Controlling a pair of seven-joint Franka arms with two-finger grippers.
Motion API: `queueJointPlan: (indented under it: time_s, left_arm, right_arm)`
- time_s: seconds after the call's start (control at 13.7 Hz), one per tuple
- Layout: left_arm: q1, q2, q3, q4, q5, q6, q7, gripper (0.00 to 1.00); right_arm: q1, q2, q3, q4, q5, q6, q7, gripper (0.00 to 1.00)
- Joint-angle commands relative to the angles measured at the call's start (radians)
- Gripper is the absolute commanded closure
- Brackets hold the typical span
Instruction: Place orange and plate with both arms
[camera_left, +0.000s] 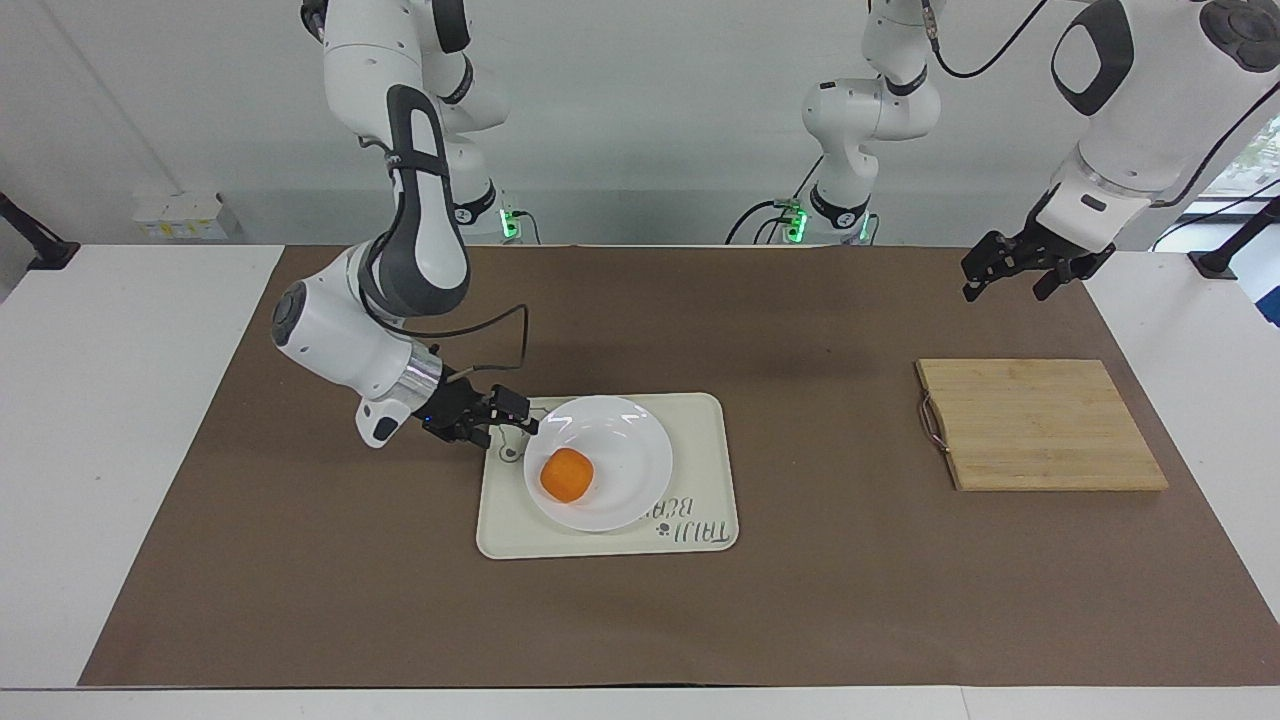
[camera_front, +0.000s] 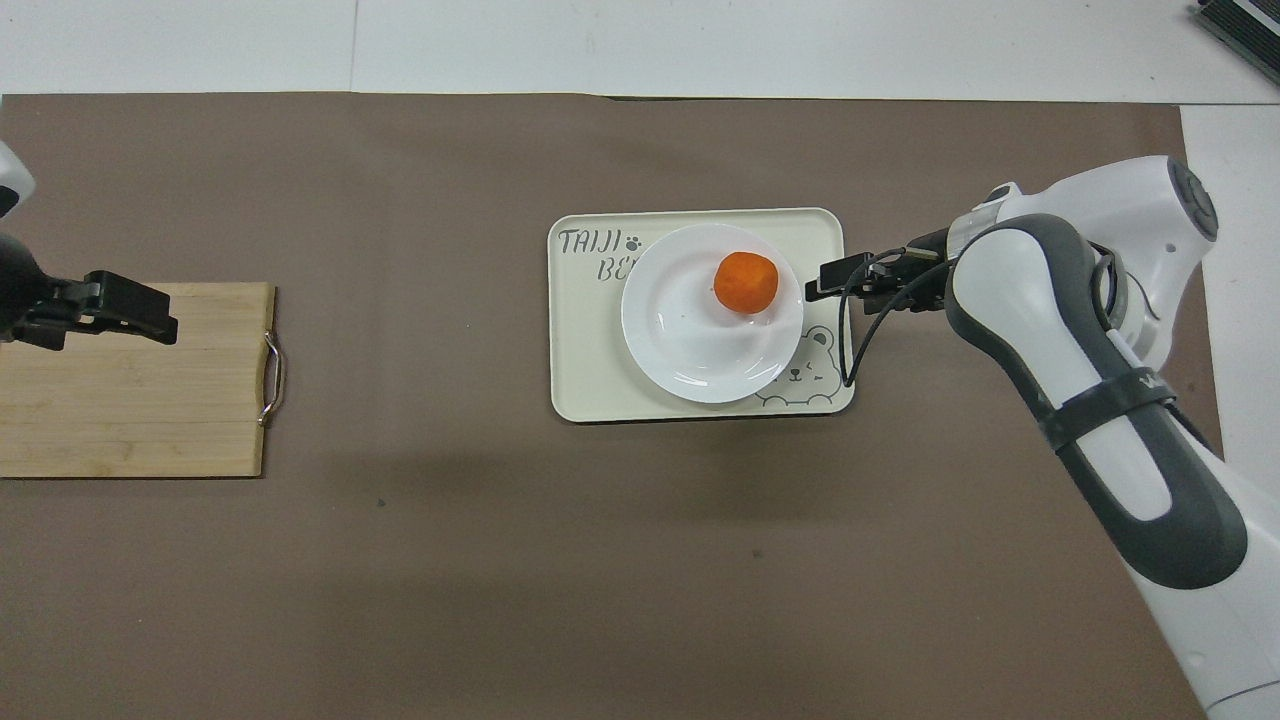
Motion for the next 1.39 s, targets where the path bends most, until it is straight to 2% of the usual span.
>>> queueJointPlan:
  time_s: [0.0,0.15,0.29,0.8,0.95,1.32]
  left_arm:
    - [0.006,0.011,0.0,0.019,0.006,-0.003,-0.001,0.0]
    - [0.005,0.011,-0.002,0.019,0.006,-0.003,-0.001,0.0]
    - [0.006,0.011,-0.002,0.019,0.006,-0.001,-0.001,0.0]
    - [0.005,0.011,-0.002,0.019,0.006,-0.001,-0.001,0.0]
    - [0.006,0.011,-0.002,0.019,0.006,-0.003,-0.001,0.0]
    - [0.006,0.011,-0.002,0.017,0.006,-0.003,-0.001,0.0]
  right_arm:
    - [0.002,-0.074,0.002,-0.003,-0.224,0.001,0.11,0.0]
    - [0.002,-0.112,0.003,-0.006,-0.369,-0.018,0.162,0.0]
    - [-0.001,-0.14,0.0,-0.006,-0.444,-0.073,0.194,0.0]
    - [-0.076,-0.292,-0.009,0.003,-0.51,-0.26,0.219,0.0]
    - [-0.095,-0.324,-0.009,0.044,-0.526,-0.335,0.219,0.0]
    - [-0.104,-0.336,-0.015,0.245,-0.584,-0.58,0.217,0.0]
